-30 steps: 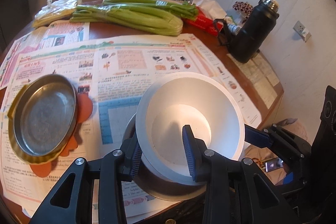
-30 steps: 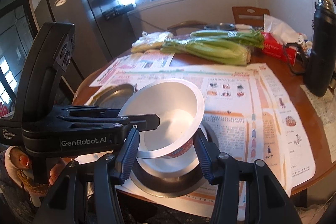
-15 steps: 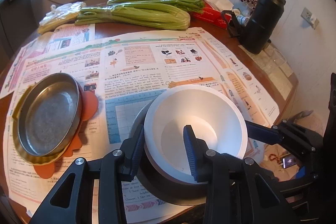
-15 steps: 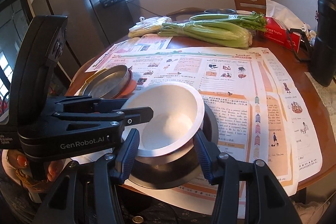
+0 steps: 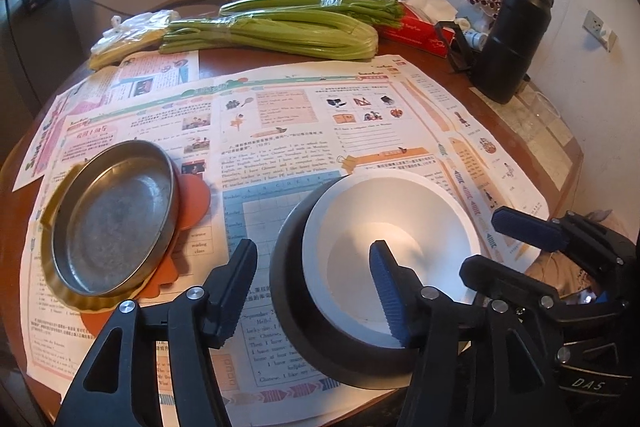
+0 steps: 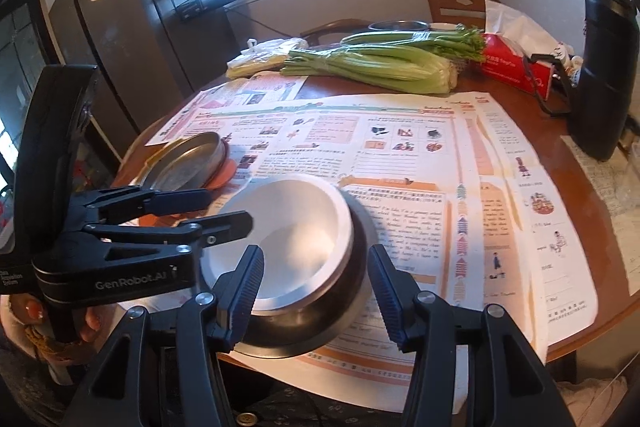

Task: Organize plates and bowls
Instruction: 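Grasp the rim of the steel bowl stack with the left tool, then lift the bowl stack with the left tool and carry it toward the steel pan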

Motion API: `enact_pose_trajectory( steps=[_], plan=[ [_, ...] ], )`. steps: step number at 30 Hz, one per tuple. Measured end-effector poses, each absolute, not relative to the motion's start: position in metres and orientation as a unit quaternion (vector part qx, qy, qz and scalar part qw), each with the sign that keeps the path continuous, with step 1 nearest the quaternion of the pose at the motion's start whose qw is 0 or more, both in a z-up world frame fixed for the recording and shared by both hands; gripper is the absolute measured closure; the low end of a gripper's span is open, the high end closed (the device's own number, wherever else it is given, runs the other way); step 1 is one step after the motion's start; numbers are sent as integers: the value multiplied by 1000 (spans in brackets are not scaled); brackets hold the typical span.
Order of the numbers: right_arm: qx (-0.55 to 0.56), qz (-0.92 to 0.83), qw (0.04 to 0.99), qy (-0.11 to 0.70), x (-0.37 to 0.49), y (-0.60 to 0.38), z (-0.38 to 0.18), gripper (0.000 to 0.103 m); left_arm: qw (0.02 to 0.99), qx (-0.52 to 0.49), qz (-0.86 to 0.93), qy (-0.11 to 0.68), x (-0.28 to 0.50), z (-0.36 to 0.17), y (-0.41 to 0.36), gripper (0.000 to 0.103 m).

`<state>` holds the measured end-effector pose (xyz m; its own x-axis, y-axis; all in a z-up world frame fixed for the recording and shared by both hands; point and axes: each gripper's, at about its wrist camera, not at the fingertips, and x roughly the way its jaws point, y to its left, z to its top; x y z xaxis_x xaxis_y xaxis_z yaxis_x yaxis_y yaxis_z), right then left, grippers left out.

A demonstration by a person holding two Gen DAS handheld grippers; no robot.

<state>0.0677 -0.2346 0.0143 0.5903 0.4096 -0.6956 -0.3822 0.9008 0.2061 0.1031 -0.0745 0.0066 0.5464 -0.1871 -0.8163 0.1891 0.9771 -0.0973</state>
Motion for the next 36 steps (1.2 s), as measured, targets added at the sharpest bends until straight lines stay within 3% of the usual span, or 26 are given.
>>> enact_pose_trajectory(
  steps=[10,36],
  plan=[
    [36,207,886,413,77,-242,3,44,877,-12,-100,469,100,-1,-73,40],
    [46,219,871,438,83,-235,-14,42,864,-29,-97,493,104,-27,-72,38]
  ],
)
